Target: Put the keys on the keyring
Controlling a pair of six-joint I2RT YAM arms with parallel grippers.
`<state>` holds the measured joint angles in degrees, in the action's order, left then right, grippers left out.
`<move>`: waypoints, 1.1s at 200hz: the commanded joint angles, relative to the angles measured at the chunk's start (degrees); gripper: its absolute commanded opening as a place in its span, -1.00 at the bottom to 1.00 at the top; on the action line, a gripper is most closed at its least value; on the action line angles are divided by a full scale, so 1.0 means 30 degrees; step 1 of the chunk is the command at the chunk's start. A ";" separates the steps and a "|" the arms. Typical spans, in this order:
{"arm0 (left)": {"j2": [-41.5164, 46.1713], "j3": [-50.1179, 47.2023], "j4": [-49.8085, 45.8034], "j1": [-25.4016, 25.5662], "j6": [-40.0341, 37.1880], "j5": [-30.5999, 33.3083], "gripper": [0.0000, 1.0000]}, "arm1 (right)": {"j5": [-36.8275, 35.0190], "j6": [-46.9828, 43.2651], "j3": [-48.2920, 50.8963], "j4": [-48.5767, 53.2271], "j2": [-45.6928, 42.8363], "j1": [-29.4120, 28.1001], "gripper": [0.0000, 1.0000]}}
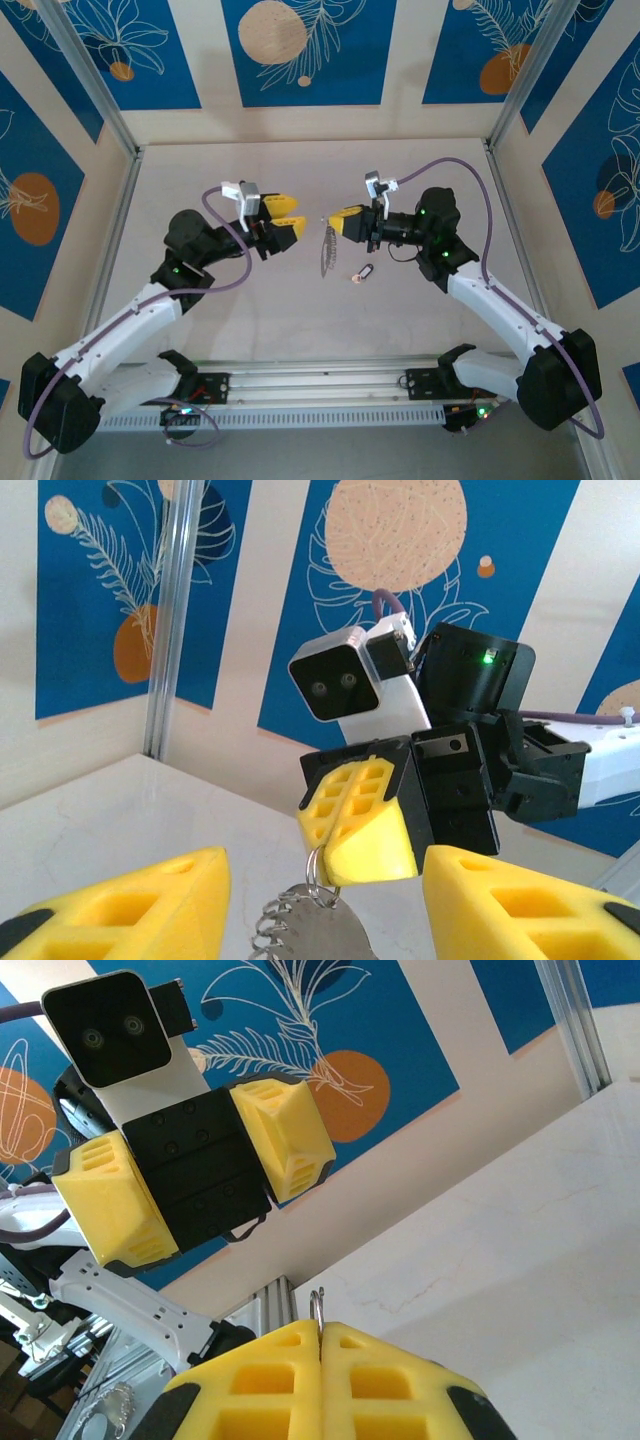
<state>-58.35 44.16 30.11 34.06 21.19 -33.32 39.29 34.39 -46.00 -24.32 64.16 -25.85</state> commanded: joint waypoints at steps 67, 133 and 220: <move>-0.0756 -0.0138 0.1077 0.0157 0.1262 0.0349 0.23 | -0.0846 0.1569 0.0476 -0.2992 -0.0877 -0.0221 -1.00; -0.1313 -0.0932 0.4704 0.0170 0.4173 0.1443 0.24 | -0.3431 0.3706 0.1455 -0.6066 -0.0908 -0.0792 -1.00; -0.3351 -0.1102 0.8702 0.0458 0.6602 0.1569 0.14 | -0.6475 0.5713 0.2192 -0.8697 -0.0693 -0.1342 -1.00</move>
<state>-66.92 40.71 50.06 34.28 38.61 -29.23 23.66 49.98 -39.59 -45.76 62.35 -28.80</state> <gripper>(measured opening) 0.574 0.057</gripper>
